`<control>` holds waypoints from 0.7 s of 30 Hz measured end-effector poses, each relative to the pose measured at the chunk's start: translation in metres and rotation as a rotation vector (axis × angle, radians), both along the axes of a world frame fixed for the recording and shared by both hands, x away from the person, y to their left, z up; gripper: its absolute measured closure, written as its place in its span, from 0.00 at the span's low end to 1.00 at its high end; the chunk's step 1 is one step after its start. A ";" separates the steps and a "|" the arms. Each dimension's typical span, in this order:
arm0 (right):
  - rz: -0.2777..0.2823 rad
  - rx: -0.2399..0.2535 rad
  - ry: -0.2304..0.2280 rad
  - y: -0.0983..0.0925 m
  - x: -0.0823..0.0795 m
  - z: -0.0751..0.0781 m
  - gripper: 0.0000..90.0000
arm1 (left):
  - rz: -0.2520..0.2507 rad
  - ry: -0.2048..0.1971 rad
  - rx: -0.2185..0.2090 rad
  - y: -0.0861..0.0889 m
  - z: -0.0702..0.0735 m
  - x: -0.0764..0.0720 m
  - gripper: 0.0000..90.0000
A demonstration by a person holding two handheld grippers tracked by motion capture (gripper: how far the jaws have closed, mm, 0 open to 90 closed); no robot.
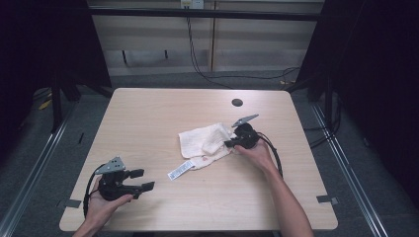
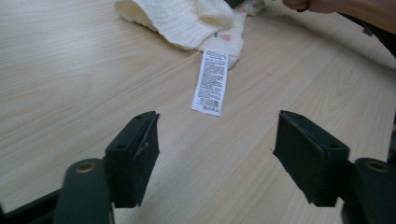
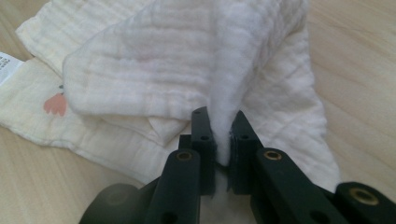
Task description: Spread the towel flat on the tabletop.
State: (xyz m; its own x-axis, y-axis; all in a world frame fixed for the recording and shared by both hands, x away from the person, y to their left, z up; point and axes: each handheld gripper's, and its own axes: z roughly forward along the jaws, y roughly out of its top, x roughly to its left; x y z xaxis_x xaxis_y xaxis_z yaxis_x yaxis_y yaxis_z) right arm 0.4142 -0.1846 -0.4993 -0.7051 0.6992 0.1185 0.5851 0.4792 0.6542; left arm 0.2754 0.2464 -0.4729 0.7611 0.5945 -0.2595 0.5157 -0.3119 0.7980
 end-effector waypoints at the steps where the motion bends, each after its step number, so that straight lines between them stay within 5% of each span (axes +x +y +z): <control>1: 0.000 0.000 0.000 0.000 0.000 0.000 0.93 | 0.000 0.000 0.000 0.000 0.000 0.000 0.37; 13: 0.008 0.009 -0.027 0.008 -0.028 -0.001 0.95 | 0.026 -0.018 0.028 -0.004 0.001 -0.001 0.44; 21: 0.028 0.024 -0.021 0.012 -0.053 -0.001 0.95 | -0.025 -0.026 0.037 -0.010 0.003 -0.002 0.52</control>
State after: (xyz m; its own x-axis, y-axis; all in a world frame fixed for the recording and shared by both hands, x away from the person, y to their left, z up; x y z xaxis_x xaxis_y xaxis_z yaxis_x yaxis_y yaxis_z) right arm 0.3616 -0.1730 -0.5003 -0.7268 0.6763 0.1201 0.5577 0.4790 0.6779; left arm 0.2729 0.2362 -0.4698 0.7818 0.5842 -0.2178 0.4870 -0.3541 0.7984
